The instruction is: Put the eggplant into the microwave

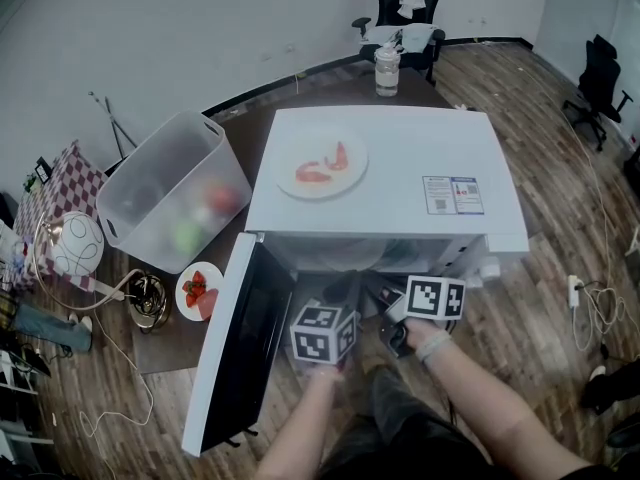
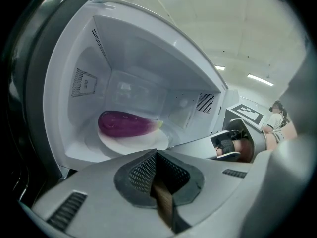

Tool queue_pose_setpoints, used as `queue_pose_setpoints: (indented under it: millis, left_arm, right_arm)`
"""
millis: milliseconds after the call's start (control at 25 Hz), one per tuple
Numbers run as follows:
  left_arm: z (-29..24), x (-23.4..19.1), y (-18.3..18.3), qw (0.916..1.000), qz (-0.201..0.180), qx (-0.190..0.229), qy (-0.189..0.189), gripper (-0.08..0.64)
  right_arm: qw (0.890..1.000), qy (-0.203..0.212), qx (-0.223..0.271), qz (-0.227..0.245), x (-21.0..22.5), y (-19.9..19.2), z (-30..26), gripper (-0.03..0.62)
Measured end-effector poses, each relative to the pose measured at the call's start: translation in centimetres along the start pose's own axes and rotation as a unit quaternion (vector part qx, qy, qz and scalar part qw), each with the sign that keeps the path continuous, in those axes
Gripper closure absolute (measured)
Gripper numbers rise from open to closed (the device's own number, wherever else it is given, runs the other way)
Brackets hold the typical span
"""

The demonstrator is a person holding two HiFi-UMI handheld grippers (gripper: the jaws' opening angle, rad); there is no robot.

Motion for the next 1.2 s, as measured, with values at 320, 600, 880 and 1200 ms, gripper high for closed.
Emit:
queue_pose_setpoints:
  millis: [320,600,880,1200]
  left_arm:
    - [0.2,0.0,-0.5,0.9997,0.017,0.019,-0.008,0.56]
    - [1.2,0.6,-1.5,0.9997,0.008,0.021,-0.008,0.56]
    - [3.0,1.5,-2.6,0.9995,0.012,0.028,0.0,0.56]
    - [5.3,2.8,-3.7,0.9993,0.011,0.036,0.004,0.56]
  right_arm:
    - [1.0,0.001,0.005,0.011,-0.1,0.0,0.4,0.588]
    - [1.0,0.013,0.012,0.019,0.0,-1.0,1.3,0.589]
    - [0.999,0.039,0.014,0.027,-0.5,-2.4,2.9,0.591]
    - [0.998,0.037,0.01,0.054,-1.8,-4.4,4.6,0.591]
Point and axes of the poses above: the fingertips, and each gripper's own axes: z backward along the fingers, x to its right, y out of its top, the point moved 10 cm from there along z, backward along the fingers, and after that the axes turned 5 degrees about -x, right-handed, at the moved point
